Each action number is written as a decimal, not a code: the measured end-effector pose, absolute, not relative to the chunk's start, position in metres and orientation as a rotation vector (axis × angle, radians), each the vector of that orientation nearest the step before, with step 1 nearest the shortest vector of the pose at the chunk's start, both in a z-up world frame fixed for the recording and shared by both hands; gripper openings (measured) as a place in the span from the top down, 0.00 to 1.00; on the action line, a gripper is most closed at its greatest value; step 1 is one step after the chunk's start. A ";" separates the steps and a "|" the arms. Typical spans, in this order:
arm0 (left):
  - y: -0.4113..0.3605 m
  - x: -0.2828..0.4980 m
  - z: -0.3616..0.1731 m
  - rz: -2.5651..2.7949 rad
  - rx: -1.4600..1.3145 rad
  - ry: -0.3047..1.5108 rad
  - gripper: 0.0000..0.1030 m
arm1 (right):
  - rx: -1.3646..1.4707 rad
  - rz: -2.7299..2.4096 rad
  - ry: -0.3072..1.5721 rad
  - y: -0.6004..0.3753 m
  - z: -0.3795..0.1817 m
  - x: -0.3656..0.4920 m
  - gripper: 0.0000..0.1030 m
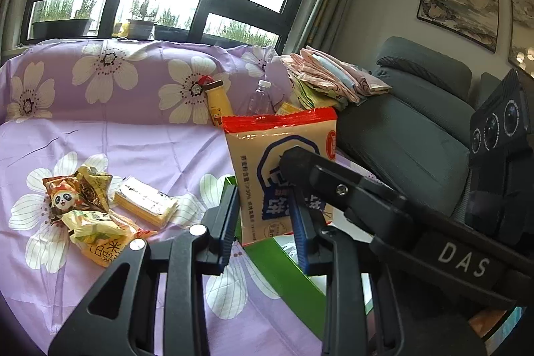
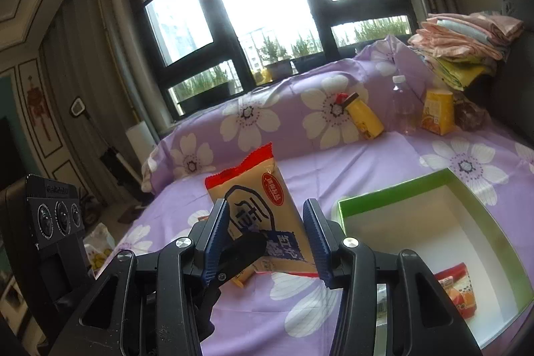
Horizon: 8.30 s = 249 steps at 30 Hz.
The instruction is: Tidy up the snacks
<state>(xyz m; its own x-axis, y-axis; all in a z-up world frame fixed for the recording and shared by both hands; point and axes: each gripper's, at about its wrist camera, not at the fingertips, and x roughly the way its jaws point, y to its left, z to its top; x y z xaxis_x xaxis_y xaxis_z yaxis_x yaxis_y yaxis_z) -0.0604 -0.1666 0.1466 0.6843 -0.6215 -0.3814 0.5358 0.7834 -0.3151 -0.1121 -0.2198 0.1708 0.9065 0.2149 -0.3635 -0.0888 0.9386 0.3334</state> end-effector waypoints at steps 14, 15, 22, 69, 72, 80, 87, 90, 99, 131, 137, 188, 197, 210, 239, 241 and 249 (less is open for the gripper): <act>-0.221 -0.043 0.141 -0.751 -0.167 0.580 0.72 | 0.427 0.061 0.442 -0.277 0.159 -0.114 0.52; -0.225 -0.042 0.140 -0.756 -0.166 0.588 0.72 | 0.435 0.052 0.448 -0.281 0.158 -0.113 0.52; -0.247 -0.028 0.132 -0.797 -0.182 0.651 0.72 | 0.486 0.002 0.486 -0.306 0.149 -0.109 0.52; -0.297 0.010 0.089 -0.855 -0.248 0.937 0.46 | 0.706 -0.253 0.664 -0.377 0.097 -0.089 0.39; -0.274 0.004 0.100 -0.834 -0.260 0.888 0.42 | 0.679 -0.240 0.633 -0.369 0.105 -0.092 0.37; -0.184 -0.010 0.115 -0.717 -0.372 0.808 0.25 | 0.601 -0.194 0.595 -0.338 0.119 -0.092 0.25; -0.102 -0.015 0.106 -0.563 -0.495 0.794 0.17 | 0.528 -0.131 0.602 -0.300 0.126 -0.080 0.20; -0.075 -0.017 0.102 -0.518 -0.478 0.812 0.17 | 0.525 -0.074 0.597 -0.282 0.127 -0.074 0.19; 0.008 -0.010 0.061 -0.312 -0.473 0.839 0.16 | 0.509 0.061 0.738 -0.222 0.101 -0.035 0.14; 0.061 -0.007 0.066 -0.132 -0.483 0.853 0.16 | 0.114 0.228 0.996 -0.071 0.056 0.069 0.60; 0.055 -0.008 0.062 -0.130 -0.467 0.868 0.16 | 0.142 0.247 0.976 -0.076 0.075 0.031 0.66; -0.031 -0.008 0.004 -0.446 -0.473 1.109 0.67 | 0.497 0.345 1.137 -0.119 0.010 0.005 0.61; -0.037 -0.015 0.019 -0.459 -0.415 1.029 0.80 | 0.512 0.420 1.074 -0.114 0.017 -0.004 0.61; -0.036 -0.029 0.048 -0.471 -0.371 0.821 0.81 | 0.471 0.453 0.859 -0.112 0.054 -0.022 0.61; -0.141 -0.043 0.135 -0.725 -0.271 0.611 0.81 | 0.487 0.328 0.575 -0.213 0.142 -0.081 0.61; -0.157 -0.040 0.138 -0.754 -0.263 0.618 0.81 | 0.512 0.312 0.564 -0.230 0.144 -0.085 0.61; -0.216 -0.029 0.140 -0.856 -0.240 0.674 0.81 | 0.594 0.209 0.541 -0.288 0.142 -0.098 0.61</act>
<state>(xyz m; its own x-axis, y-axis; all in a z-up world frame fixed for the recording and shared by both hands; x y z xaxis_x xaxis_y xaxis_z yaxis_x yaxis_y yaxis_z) -0.0286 -0.2161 0.1400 0.4656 -0.7617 -0.4505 0.6159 0.6445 -0.4532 -0.0976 -0.2884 0.1422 0.8411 0.3379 -0.4224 -0.0343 0.8127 0.5817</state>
